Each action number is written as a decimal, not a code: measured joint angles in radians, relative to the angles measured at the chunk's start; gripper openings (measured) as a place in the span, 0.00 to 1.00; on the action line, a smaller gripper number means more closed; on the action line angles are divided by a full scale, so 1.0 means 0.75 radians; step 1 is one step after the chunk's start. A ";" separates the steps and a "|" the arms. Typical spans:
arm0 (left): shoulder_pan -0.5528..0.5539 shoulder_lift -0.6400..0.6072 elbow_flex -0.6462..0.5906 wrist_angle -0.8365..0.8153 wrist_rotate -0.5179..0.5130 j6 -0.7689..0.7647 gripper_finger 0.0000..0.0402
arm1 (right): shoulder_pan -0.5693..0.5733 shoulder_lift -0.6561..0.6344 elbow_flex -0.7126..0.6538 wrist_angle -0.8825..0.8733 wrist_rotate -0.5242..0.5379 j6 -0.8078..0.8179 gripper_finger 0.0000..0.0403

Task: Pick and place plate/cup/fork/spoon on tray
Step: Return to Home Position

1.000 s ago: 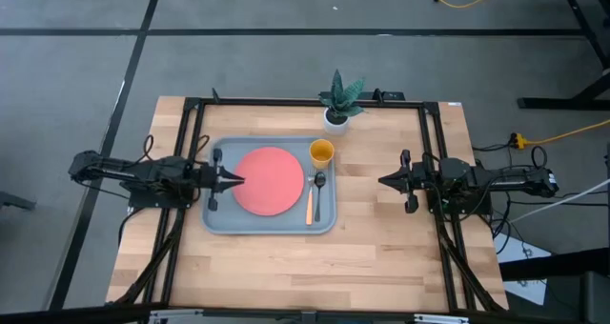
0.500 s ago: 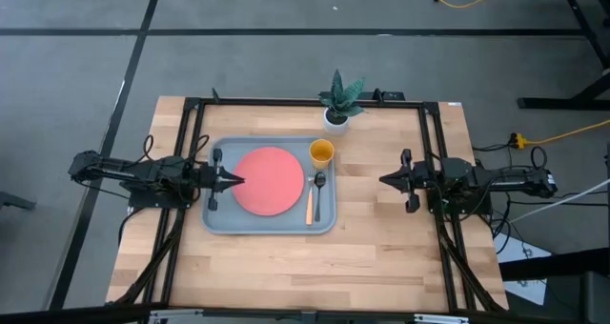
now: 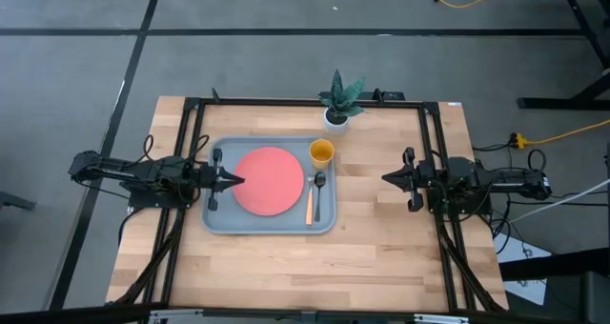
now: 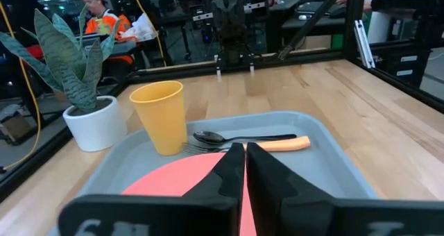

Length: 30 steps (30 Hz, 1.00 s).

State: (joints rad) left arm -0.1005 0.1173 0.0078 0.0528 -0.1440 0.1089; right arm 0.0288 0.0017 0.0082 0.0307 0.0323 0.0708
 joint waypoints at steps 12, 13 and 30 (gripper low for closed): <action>0.000 0.000 0.000 0.000 0.000 0.000 0.08 | 0.000 0.001 0.000 -0.001 0.000 0.000 0.03; 0.000 0.000 0.000 0.000 0.000 0.000 0.08 | 0.000 0.001 0.000 -0.001 0.000 0.000 0.03; 0.000 0.000 0.000 0.000 0.000 0.000 0.01 | 0.000 0.002 0.000 -0.001 0.000 0.000 0.03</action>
State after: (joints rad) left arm -0.1005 0.1173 0.0078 0.0528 -0.1440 0.1089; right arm 0.0288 0.0029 0.0082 0.0299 0.0322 0.0708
